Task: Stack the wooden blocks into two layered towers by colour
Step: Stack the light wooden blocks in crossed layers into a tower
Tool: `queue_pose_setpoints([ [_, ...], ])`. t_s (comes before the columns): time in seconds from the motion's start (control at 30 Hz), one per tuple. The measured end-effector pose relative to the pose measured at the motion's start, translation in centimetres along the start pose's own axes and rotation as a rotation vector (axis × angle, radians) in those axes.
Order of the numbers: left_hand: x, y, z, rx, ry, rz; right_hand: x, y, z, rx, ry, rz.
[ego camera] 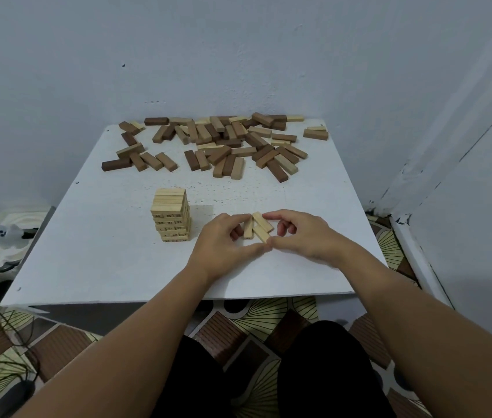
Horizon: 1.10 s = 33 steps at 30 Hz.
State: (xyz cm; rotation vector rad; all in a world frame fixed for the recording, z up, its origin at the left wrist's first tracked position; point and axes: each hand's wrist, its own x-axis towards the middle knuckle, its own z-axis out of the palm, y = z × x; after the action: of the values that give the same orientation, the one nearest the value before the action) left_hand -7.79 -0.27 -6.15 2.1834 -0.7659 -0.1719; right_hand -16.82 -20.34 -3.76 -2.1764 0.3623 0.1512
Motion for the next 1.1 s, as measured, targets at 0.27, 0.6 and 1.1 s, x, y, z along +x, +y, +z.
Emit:
queue_pose_setpoints([
  [0.27,0.0,-0.4,0.5,0.006,0.056,0.012,-0.1,0.1,1.1,0.000,0.165,-0.006],
  [0.6,0.1,-0.8,0.5,0.025,0.075,0.067,0.2,-0.2,1.3,0.018,0.184,0.025],
  [1.1,-0.1,-0.3,0.7,0.075,0.089,0.063,0.8,-0.6,0.8,0.033,0.126,0.061],
])
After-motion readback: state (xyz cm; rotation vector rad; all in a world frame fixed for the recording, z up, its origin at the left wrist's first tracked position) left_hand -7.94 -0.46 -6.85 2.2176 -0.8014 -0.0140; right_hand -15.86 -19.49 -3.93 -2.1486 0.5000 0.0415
